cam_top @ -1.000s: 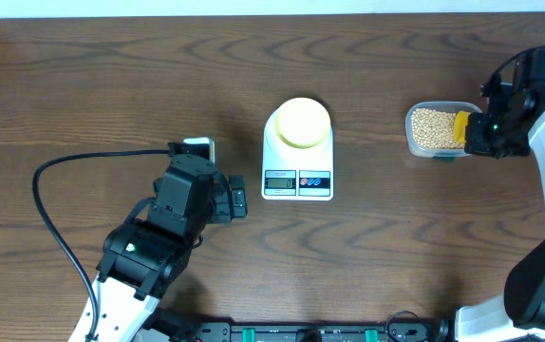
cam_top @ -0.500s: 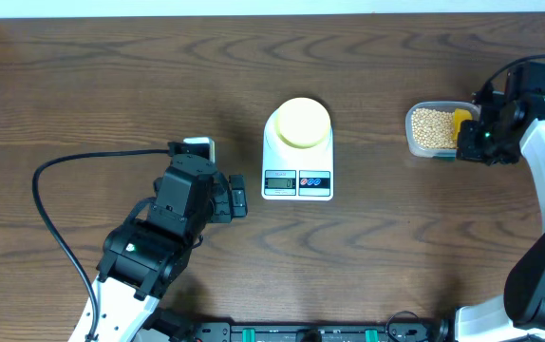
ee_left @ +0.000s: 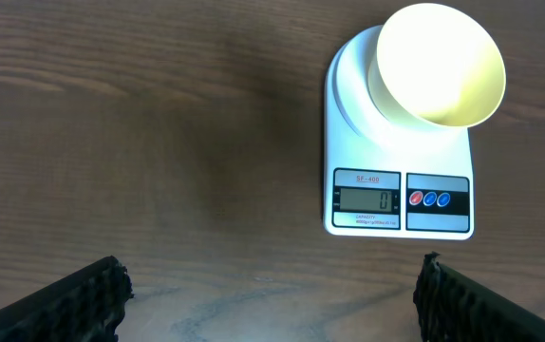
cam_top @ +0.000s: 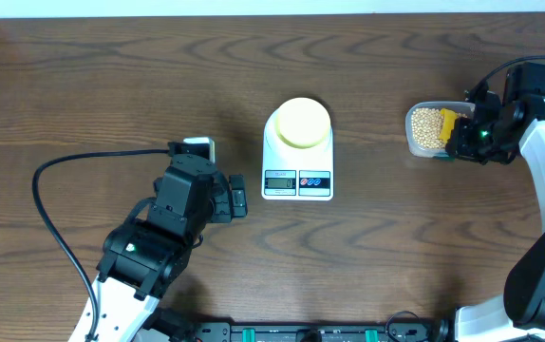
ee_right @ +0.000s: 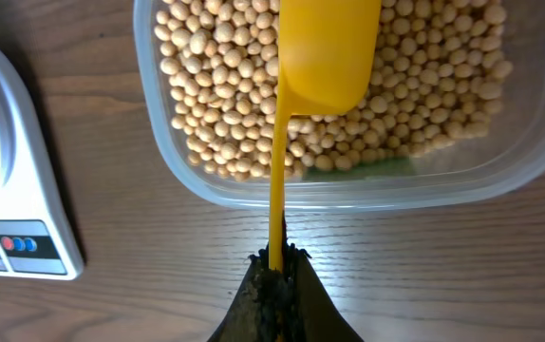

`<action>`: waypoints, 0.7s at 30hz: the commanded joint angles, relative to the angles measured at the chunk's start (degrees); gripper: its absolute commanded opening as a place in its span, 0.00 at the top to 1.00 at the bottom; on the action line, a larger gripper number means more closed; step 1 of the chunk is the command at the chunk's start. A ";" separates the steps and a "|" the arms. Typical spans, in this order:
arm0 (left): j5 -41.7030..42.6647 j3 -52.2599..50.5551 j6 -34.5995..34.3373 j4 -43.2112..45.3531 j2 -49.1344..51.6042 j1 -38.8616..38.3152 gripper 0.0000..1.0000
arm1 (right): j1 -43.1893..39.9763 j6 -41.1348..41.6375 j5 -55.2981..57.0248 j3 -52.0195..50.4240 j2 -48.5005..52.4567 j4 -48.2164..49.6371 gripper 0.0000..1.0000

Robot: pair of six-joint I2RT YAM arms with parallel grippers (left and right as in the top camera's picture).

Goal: Scoop item into bowl and weigh 50g on scale
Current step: 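Drag the scoop through the soybeans with the right gripper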

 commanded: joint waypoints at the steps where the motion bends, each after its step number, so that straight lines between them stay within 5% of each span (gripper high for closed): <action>1: 0.22 0.00 -0.50 0.09 0.07 0.35 0.02 | -0.37 2.23 -4.72 -1.40 -0.22 0.39 0.99; 21: 0.24 0.00 -0.50 0.07 0.07 0.35 0.02 | -6.49 3.28 -20.02 -4.72 -0.22 1.73 0.99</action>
